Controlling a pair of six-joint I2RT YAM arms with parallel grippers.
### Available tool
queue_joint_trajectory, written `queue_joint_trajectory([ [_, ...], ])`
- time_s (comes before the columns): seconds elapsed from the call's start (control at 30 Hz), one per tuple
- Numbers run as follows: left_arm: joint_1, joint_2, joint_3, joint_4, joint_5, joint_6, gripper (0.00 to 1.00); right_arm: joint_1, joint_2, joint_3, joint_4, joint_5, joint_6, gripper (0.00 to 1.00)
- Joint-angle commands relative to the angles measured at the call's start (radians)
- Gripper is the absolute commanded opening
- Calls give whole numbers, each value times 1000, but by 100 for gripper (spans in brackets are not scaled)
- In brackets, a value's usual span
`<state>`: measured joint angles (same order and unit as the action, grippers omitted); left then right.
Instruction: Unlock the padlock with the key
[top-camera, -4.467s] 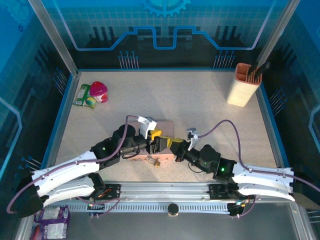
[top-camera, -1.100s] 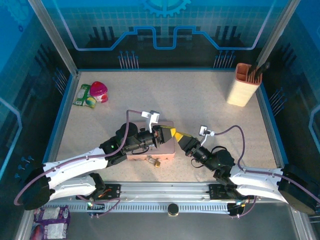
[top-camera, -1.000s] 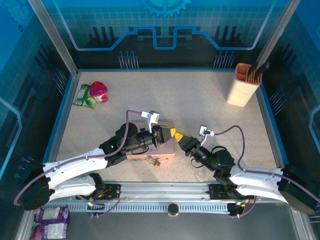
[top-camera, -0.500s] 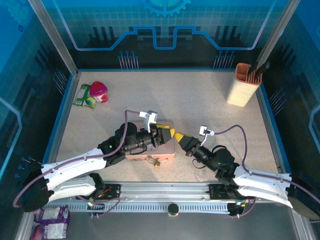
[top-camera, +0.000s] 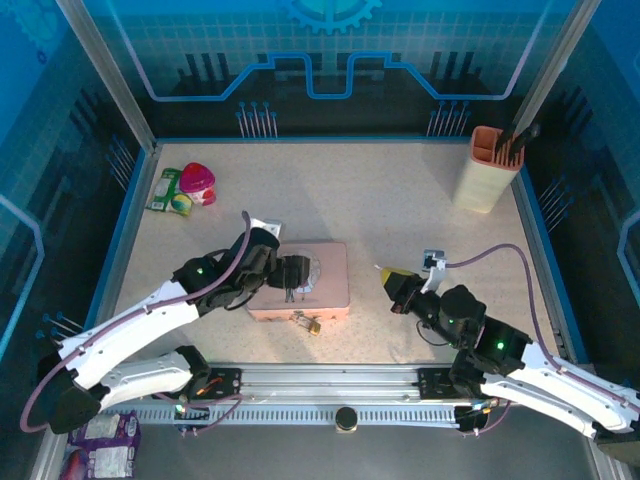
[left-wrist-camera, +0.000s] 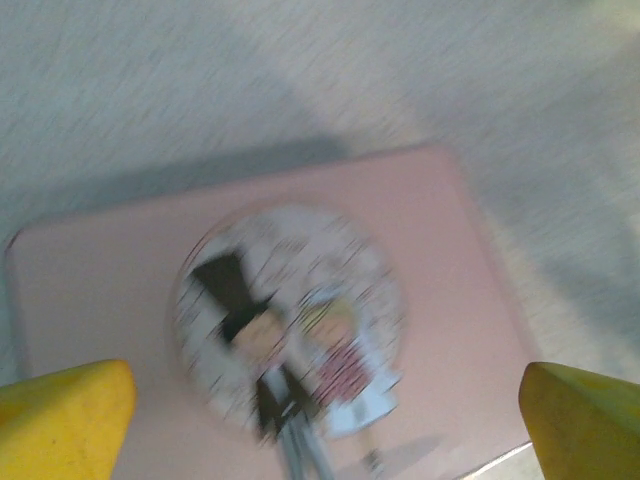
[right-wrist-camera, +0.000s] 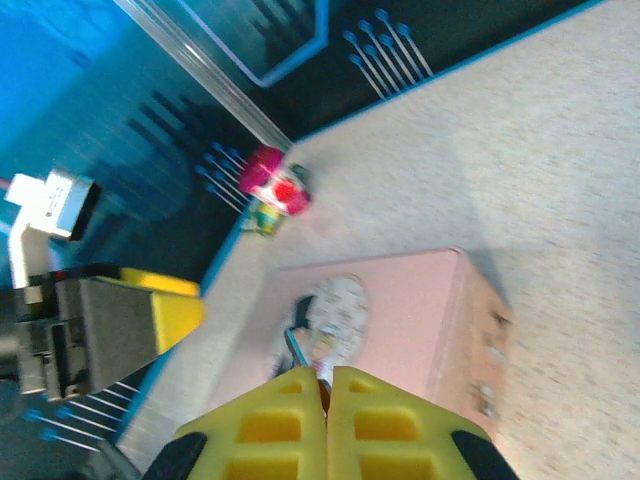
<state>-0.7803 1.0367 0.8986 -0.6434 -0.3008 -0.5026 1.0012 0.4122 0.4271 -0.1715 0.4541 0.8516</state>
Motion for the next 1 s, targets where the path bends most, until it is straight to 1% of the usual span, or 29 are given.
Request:
queue_joint_trajectory([
  [0.0, 6, -35, 7, -279, -44, -89, 99, 8, 14, 60, -198, 52, -53, 0],
  [0.1, 5, -54, 17, -406, -80, -183, 99, 7, 50, 77, -198, 50, -56, 0],
  [0.2, -4, -32, 32, -495, -26, -241, 99, 7, 85, 89, -193, 49, -53, 0],
  [0.3, -60, -27, 20, -503, -13, -261, 99, 4, 106, 85, -179, 57, -48, 0],
  [0.33, -72, -24, 11, -488, 5, -250, 99, 5, 110, 84, -171, 58, -44, 0],
  [0.4, -96, -43, -31, -394, 66, -194, 99, 4, 109, 77, -159, 60, -36, 0],
  [0.5, -131, -95, -126, -271, 92, -157, 99, 5, 95, 60, -145, 57, -18, 0],
  [0.6, -131, -114, -198, -212, 36, -137, 99, 4, 75, 48, -154, 56, -2, 0],
  [0.67, -131, -99, -218, -188, 7, -126, 99, 5, 61, 41, -165, 56, 9, 0],
  [0.97, -120, -20, -277, -32, 2, -27, 99, 4, 19, 19, -181, 61, 47, 0],
])
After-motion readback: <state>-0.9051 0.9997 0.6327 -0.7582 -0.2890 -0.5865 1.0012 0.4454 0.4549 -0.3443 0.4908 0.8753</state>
